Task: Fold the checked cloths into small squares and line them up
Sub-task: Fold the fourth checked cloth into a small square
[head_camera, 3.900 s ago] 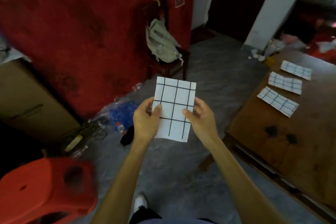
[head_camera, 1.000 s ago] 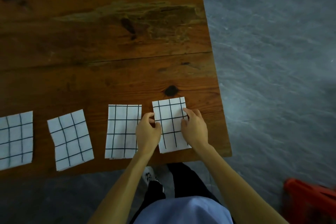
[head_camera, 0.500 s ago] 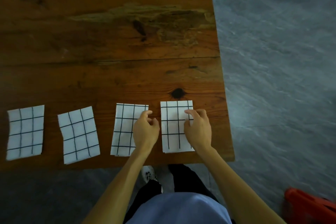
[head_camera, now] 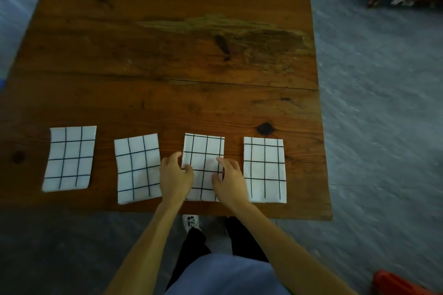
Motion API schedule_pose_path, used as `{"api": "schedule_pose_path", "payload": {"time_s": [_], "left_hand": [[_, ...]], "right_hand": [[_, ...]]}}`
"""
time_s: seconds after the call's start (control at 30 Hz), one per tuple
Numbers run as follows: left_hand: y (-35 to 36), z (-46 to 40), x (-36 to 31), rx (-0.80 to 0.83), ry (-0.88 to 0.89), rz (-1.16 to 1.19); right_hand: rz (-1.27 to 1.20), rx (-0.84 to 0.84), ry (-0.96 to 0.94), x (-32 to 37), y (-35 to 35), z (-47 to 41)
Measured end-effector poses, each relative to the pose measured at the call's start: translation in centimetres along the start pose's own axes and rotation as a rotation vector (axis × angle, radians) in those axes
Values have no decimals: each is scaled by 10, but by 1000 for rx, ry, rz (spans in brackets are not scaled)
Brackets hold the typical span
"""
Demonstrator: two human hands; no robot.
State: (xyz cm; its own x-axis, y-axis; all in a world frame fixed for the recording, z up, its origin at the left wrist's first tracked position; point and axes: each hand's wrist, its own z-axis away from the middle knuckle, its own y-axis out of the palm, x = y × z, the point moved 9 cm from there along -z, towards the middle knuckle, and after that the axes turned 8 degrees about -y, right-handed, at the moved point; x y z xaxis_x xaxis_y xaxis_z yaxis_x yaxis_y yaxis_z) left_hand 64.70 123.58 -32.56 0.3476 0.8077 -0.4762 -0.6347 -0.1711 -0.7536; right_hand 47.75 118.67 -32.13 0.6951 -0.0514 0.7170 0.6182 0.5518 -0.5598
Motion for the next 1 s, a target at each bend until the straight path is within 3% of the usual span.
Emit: {"api": "schedule_pose_path", "payload": {"time_s": [0.57, 0.8, 1.0], "left_hand": [[-15, -6, -5, -5, -15, 19], [-90, -12, 52, -156, -171, 58], [-116, -41, 106, -107, -174, 100]], "right_hand": [[93, -115, -19, 10, -7, -4], [26, 88, -219, 84, 50, -21], [-1, 93, -118, 110, 104, -21]]}}
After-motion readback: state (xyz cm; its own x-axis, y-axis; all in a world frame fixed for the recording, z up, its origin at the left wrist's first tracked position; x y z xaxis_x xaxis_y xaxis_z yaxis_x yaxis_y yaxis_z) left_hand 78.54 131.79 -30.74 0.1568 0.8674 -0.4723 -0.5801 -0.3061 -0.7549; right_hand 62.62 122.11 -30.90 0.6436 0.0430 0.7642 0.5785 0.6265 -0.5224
